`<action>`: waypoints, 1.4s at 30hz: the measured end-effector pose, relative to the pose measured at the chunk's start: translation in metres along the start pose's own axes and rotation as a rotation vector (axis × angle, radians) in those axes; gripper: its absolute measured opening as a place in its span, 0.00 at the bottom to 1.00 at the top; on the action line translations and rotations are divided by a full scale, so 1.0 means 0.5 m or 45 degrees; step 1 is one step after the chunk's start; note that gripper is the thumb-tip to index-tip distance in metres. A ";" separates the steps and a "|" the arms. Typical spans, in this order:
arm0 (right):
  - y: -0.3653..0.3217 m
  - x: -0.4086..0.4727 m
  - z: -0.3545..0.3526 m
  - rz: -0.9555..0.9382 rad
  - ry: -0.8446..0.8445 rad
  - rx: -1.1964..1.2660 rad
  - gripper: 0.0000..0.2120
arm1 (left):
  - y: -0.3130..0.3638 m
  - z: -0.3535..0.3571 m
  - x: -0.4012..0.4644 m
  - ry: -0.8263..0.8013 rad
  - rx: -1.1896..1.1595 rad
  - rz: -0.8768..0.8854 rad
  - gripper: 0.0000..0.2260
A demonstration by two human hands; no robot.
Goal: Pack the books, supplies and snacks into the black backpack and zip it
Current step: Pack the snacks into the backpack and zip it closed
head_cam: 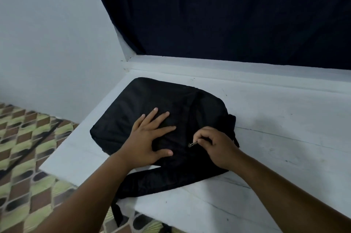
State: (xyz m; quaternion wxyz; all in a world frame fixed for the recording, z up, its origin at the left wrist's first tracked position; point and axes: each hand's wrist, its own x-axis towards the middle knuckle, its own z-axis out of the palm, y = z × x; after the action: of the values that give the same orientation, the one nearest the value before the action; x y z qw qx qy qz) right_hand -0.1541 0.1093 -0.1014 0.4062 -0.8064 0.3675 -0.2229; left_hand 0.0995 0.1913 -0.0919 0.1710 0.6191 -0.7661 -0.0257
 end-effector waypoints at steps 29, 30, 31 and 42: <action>-0.117 -0.141 0.172 0.028 0.213 -0.238 0.28 | -0.108 -0.066 -0.117 0.108 -0.406 0.373 0.09; -0.123 -0.143 0.169 0.028 0.277 -0.180 0.26 | -0.106 -0.073 -0.110 0.083 -0.415 0.394 0.08; -0.128 -0.144 0.165 0.020 0.355 -0.119 0.22 | -0.101 -0.078 -0.104 0.085 -0.442 0.394 0.07; -0.090 -0.030 0.024 0.085 0.710 -0.142 0.05 | -0.056 -0.079 0.100 0.240 -0.273 0.249 0.10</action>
State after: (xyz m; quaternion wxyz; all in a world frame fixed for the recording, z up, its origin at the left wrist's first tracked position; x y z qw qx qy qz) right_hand -0.1369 0.1448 -0.0725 0.2515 -0.7225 0.5030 -0.4022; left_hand 0.1288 0.1435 -0.0502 0.3088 0.5194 -0.7961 -0.0321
